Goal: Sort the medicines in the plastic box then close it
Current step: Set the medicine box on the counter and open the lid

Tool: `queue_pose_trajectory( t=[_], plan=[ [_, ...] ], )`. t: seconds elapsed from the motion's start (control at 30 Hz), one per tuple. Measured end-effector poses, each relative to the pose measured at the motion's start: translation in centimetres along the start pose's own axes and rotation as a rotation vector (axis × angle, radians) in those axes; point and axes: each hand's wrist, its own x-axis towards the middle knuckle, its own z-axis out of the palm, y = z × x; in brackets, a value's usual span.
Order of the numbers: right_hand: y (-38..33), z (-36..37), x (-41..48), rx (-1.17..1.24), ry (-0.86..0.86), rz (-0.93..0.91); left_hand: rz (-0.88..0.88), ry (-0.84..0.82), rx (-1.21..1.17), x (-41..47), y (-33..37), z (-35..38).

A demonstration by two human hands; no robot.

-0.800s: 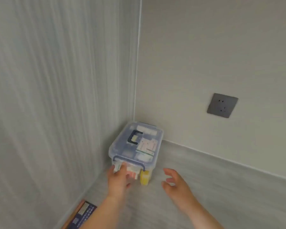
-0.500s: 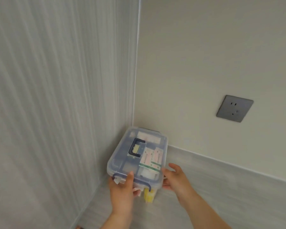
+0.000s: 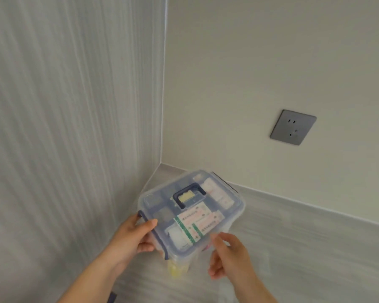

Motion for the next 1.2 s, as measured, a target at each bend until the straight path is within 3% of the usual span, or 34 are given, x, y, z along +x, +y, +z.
queue_pose_trajectory(
  t=[0.17,0.23,0.43,0.57,0.63,0.7,0.77,0.87,1.07,1.2],
  plan=[
    [0.9,-4.5,-1.3,-0.017,0.483,-0.225,-0.042,-0.114,0.04,-2.0,-0.4,0.1],
    [0.4,-6.1,-1.7,-0.071,0.539,-0.29,-0.063,-0.173,0.064,-3.1,-0.5,0.2],
    [-0.9,-10.2,-3.4,-0.341,0.293,-0.125,-0.165,-0.37,0.066,-6.8,-1.0,2.3],
    [0.2,-13.0,-5.5,-0.29,0.31,-0.097,-0.171,-0.429,0.095,-8.9,-1.8,4.2],
    [1.1,-14.7,-6.3,-0.225,0.352,-0.085,-0.094,-0.296,0.133,-9.7,-2.6,6.6],
    [1.7,-16.1,-6.9,-0.173,0.376,-0.087,0.059,-0.051,0.262,-9.8,-3.0,9.0],
    [2.2,-17.3,-7.4,-0.231,0.383,-0.104,0.196,0.069,0.433,-9.9,-2.7,10.7],
    [2.2,-18.7,-7.9,-0.508,0.293,-0.127,0.19,0.056,0.713,-9.6,-2.1,10.9],
    [1.4,-19.2,-8.0,-0.818,0.204,-0.181,0.076,0.137,0.976,-10.7,-2.0,11.3],
    [1.1,-18.4,-8.0,-1.118,0.241,-0.21,-0.011,0.074,0.968,-11.1,-1.0,11.2]
  ],
)
